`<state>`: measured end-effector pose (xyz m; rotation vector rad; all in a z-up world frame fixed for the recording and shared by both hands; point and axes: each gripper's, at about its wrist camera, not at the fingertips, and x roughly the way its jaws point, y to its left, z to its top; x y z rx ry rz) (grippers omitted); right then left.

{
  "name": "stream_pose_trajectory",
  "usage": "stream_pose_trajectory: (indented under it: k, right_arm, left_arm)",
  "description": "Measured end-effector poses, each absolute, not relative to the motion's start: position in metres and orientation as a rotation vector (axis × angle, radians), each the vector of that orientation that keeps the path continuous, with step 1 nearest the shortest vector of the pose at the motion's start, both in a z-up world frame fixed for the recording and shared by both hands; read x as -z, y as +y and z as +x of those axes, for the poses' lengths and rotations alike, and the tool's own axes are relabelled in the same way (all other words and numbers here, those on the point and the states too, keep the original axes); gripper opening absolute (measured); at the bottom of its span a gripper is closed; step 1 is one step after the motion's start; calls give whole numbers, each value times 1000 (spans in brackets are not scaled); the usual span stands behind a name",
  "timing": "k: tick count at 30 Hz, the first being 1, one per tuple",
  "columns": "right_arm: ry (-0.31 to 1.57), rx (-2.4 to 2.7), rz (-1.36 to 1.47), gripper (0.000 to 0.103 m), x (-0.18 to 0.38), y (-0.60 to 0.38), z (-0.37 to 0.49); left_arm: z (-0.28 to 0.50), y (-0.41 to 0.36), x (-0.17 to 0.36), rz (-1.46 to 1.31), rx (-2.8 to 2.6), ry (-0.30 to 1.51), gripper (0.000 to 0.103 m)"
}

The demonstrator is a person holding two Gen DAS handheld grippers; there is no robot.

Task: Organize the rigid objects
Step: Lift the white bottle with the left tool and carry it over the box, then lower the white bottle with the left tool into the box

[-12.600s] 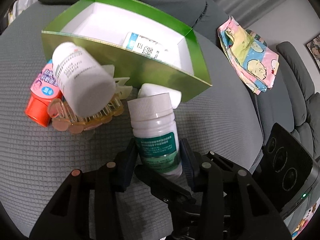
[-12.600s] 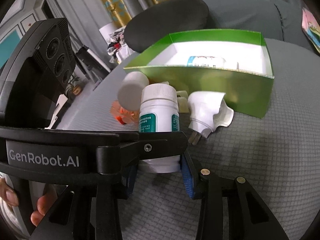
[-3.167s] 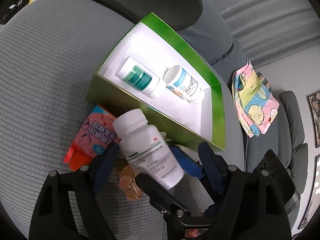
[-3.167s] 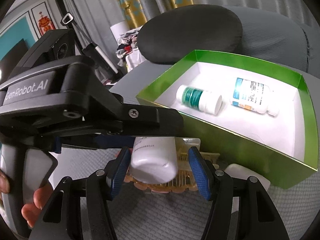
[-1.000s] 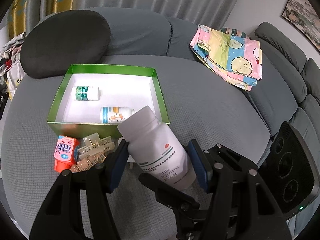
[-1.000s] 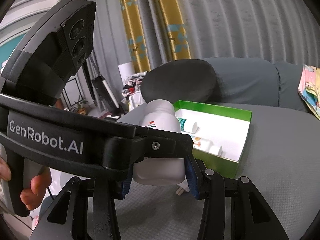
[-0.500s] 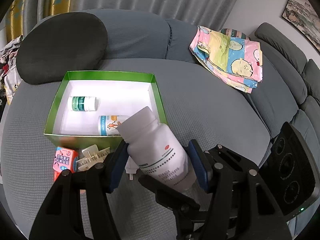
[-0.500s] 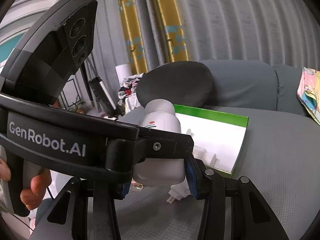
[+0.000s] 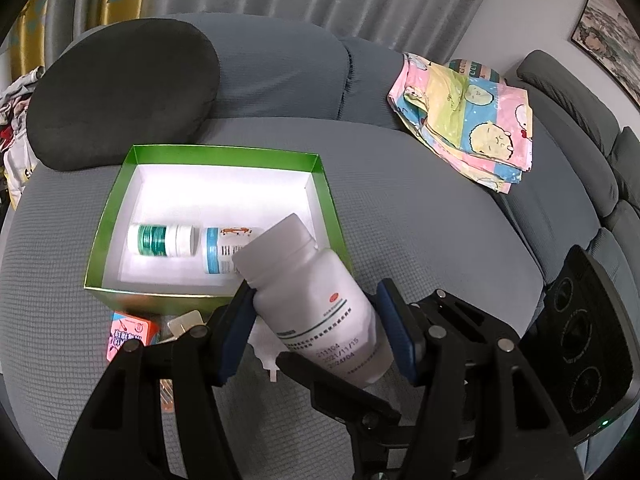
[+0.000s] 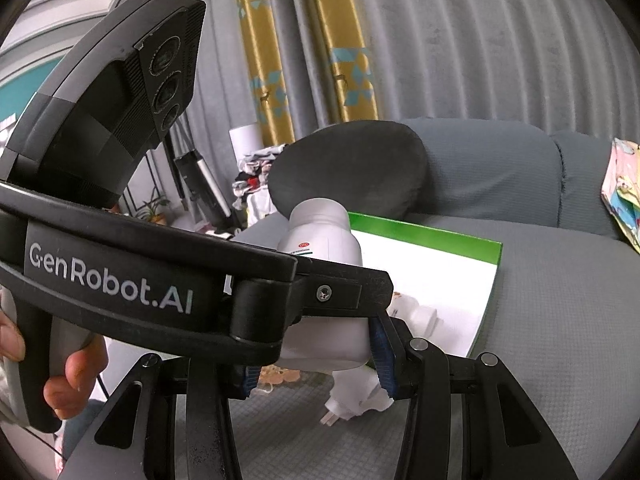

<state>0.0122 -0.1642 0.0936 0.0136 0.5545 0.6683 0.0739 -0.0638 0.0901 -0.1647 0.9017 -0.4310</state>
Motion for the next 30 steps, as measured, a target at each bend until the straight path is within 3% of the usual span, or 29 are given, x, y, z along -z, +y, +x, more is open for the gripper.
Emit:
stream_pose_trajectory:
  k: [30]
  right_arm:
    - [684,-684,-35,48,-59,-129,92]
  left_arm:
    - [160,-13,-52,-350,438,1008,60]
